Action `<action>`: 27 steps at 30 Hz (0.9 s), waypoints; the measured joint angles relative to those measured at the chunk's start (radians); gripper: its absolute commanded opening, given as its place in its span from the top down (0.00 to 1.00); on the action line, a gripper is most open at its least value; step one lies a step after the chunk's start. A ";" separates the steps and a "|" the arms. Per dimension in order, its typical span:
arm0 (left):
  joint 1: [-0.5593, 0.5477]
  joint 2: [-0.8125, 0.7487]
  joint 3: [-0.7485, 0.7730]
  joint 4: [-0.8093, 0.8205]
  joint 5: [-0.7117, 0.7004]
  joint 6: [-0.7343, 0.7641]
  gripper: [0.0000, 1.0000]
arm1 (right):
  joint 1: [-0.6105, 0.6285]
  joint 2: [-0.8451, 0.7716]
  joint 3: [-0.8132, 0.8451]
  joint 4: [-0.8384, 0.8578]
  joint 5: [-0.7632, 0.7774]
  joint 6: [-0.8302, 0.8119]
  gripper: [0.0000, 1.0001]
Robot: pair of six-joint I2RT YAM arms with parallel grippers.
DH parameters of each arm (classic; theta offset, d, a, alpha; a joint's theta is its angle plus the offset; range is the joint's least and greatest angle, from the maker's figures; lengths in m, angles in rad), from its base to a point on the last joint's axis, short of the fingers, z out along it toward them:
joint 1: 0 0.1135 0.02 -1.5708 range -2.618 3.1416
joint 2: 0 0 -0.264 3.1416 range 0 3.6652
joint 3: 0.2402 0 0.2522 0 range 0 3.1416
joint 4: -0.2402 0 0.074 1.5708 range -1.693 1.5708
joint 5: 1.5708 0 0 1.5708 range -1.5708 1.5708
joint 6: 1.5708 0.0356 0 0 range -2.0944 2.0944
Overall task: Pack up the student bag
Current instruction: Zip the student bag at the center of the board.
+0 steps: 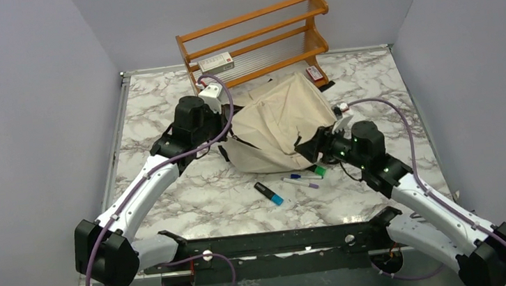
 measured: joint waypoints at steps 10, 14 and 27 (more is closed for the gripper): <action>0.001 -0.017 -0.036 0.044 0.049 -0.039 1.00 | 0.000 0.464 0.214 0.348 -0.476 -0.251 0.37; 0.001 -0.017 -0.036 0.056 0.059 -0.063 1.00 | 0.001 0.630 0.286 0.503 -0.599 -0.243 0.37; 0.001 -0.017 -0.036 0.067 0.061 -0.105 1.00 | 0.056 0.890 0.366 0.874 -0.694 -0.138 0.39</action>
